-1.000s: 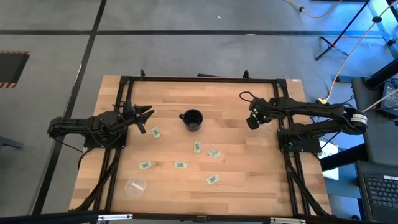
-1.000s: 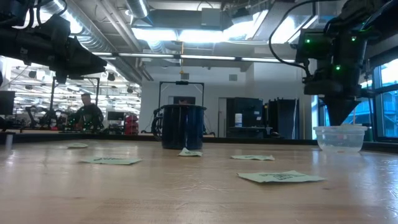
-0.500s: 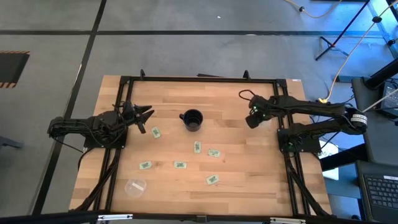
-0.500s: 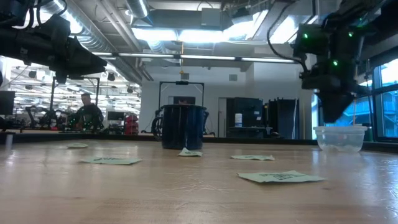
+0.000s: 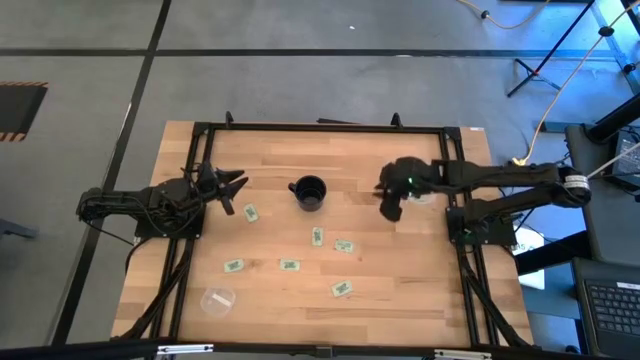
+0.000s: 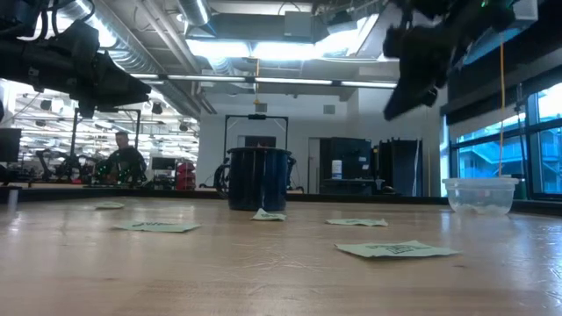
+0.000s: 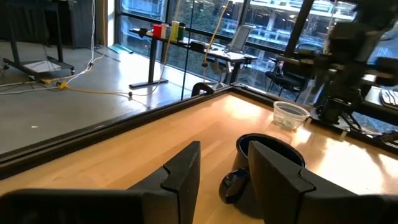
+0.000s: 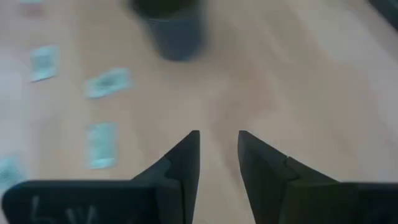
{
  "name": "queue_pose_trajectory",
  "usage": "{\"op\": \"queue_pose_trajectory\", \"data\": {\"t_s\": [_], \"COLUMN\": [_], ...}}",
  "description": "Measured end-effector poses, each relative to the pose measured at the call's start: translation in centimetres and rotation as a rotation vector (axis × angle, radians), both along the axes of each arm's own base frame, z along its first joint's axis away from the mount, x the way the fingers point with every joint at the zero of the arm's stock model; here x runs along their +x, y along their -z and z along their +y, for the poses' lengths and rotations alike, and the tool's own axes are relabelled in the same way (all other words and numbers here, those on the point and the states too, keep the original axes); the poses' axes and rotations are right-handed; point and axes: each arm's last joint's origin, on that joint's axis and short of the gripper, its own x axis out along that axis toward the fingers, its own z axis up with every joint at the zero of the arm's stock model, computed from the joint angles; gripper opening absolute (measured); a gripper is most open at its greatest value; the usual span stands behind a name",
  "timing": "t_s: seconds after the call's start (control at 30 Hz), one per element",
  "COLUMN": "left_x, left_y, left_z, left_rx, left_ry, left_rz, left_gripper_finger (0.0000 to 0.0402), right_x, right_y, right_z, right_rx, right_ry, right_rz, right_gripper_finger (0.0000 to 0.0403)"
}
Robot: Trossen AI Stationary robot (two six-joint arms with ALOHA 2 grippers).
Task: Pick and place Stevia / Truvia into bins
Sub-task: Put the stevia packet into the round transparent container
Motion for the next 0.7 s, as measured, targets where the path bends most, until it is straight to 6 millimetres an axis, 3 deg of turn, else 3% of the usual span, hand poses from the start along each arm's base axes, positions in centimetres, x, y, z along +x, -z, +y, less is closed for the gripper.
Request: {"op": "queue_pose_trajectory", "data": {"t_s": [0.2, 0.5, 0.7], "left_x": [0.1, 0.1, 0.1], "left_y": [0.0, 0.0, 0.0], "left_z": [-0.1, -0.1, -0.2], "left_rx": [-0.003, -0.004, -0.006], "left_ry": [0.04, 0.056, 0.086], "left_rz": [0.001, 0.0, 0.001], "left_gripper_finger": [0.013, 0.013, 0.013], "right_x": [1.9, 5.8, 6.8], "right_y": [0.6, 6.7, 9.7], "right_z": [4.0, 6.8, 8.2], "right_rx": [-0.05, 0.002, -0.002], "right_ry": [-0.229, -0.265, -0.311], "right_rz": [-0.042, 0.093, 0.166], "right_gripper_finger": [0.0112, 0.0112, 0.0112]}}
